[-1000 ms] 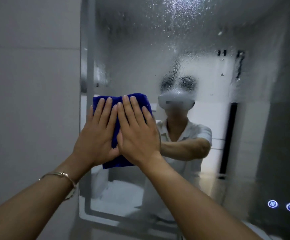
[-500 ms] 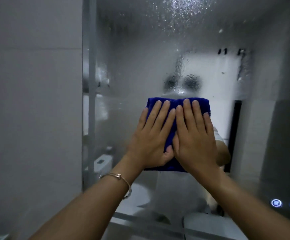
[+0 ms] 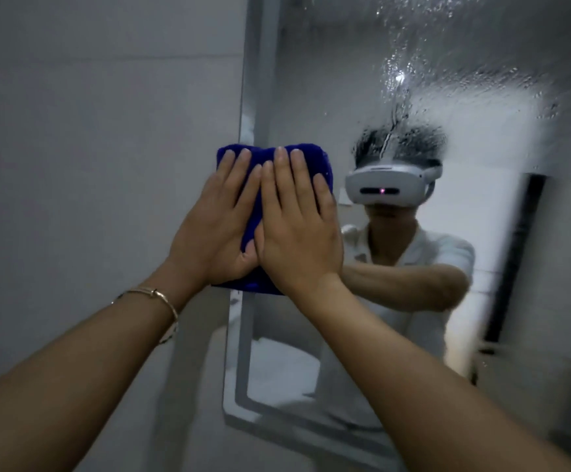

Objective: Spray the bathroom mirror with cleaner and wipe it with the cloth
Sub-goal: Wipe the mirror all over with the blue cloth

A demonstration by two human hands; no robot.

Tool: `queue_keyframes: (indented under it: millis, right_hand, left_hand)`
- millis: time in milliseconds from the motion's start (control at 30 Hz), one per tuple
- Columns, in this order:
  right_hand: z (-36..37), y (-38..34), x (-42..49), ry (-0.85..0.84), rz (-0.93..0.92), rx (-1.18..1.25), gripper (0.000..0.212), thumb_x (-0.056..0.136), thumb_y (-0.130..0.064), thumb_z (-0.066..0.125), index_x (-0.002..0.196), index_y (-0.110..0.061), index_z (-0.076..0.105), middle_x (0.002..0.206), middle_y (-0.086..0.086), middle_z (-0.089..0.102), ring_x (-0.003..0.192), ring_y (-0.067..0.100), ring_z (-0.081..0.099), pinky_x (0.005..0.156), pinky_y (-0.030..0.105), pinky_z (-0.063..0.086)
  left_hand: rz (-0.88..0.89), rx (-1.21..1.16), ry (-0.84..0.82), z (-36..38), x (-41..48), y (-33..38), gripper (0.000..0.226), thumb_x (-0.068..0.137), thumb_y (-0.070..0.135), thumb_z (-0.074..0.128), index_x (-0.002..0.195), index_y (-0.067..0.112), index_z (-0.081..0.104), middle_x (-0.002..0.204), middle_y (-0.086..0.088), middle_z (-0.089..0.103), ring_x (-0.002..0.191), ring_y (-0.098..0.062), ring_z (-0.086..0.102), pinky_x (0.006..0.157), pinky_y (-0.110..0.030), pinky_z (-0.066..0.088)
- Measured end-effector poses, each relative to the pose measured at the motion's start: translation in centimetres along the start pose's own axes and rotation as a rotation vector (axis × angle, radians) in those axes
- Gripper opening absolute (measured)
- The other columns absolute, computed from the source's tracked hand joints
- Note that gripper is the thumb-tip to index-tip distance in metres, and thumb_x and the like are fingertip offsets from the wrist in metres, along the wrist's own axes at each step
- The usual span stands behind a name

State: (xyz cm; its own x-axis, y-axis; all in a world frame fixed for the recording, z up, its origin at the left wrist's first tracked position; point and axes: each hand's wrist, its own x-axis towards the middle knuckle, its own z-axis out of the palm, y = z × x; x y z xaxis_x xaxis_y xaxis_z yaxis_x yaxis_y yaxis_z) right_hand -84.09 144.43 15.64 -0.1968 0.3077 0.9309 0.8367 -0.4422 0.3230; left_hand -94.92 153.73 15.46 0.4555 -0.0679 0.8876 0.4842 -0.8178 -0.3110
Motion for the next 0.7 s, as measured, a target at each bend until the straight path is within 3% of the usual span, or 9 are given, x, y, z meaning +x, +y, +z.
queue_keyframes:
  millis: [133,267,367,433,533,700]
  right_hand:
    - [-0.1,0.2,-1.8,0.003,-0.064,0.043,0.057,0.092,-0.026,0.036,0.144,-0.005,0.033,0.151,0.013,0.034,0.141,0.026,0.029,0.115,0.040,0.012]
    - [0.0,-1.1,-8.0,-0.111,-0.112,0.098,0.057,0.093,-0.027,0.034,0.145,-0.006,0.026,0.152,0.011,0.028,0.142,0.023,0.024,0.116,0.040,0.014]
    - [-0.4,-1.0,-9.7,-0.184,-0.142,0.113,0.060,0.092,-0.029,0.032,0.146,-0.006,0.020,0.153,0.011,0.021,0.142,0.023,0.020,0.116,0.040,0.010]
    - [-0.8,0.0,-8.0,-0.192,-0.192,0.107,0.061,0.090,-0.029,0.030,0.145,-0.004,0.025,0.152,0.012,0.026,0.142,0.024,0.023,0.116,0.039,0.006]
    - [-1.6,2.6,-2.3,-0.117,-0.175,0.099,0.059,0.089,-0.026,0.028,0.142,-0.002,0.035,0.150,0.016,0.035,0.140,0.028,0.030,0.115,0.040,0.012]
    - [-2.4,4.5,1.1,-0.077,-0.113,0.101,0.060,0.091,-0.029,0.024,0.145,-0.003,0.032,0.152,0.016,0.030,0.142,0.028,0.026,0.116,0.041,0.013]
  left_hand:
    - [-0.107,-0.041,-0.045,0.6,-2.3,1.9,0.075,0.086,0.029,0.039,0.146,-0.005,0.009,0.153,-0.027,0.006,0.143,-0.040,0.005,0.116,-0.051,0.014]
    - [-0.143,-0.015,-0.104,2.2,-7.8,5.2,0.088,0.080,0.032,0.045,0.148,0.005,-0.003,0.155,-0.018,0.001,0.143,-0.037,0.001,0.116,-0.046,0.010]
    - [-0.163,-0.002,-0.190,2.0,-9.4,6.4,0.088,0.078,0.036,0.047,0.148,0.002,0.005,0.155,-0.020,0.005,0.143,-0.037,0.004,0.116,-0.049,0.014]
    - [-0.155,-0.001,-0.225,1.3,-8.0,5.8,0.088,0.077,0.038,0.046,0.147,0.001,0.008,0.155,-0.021,0.006,0.143,-0.037,0.003,0.114,-0.051,0.018]
    - [-0.173,0.006,-0.165,-0.6,-2.1,4.2,0.088,0.077,0.040,0.041,0.148,0.004,0.005,0.155,-0.017,0.004,0.143,-0.033,0.000,0.114,-0.048,0.015]
    - [-0.231,0.025,-0.102,-1.4,2.4,4.4,0.084,0.076,0.035,0.036,0.148,0.006,0.004,0.156,-0.014,0.001,0.144,-0.029,-0.002,0.116,-0.049,0.009]
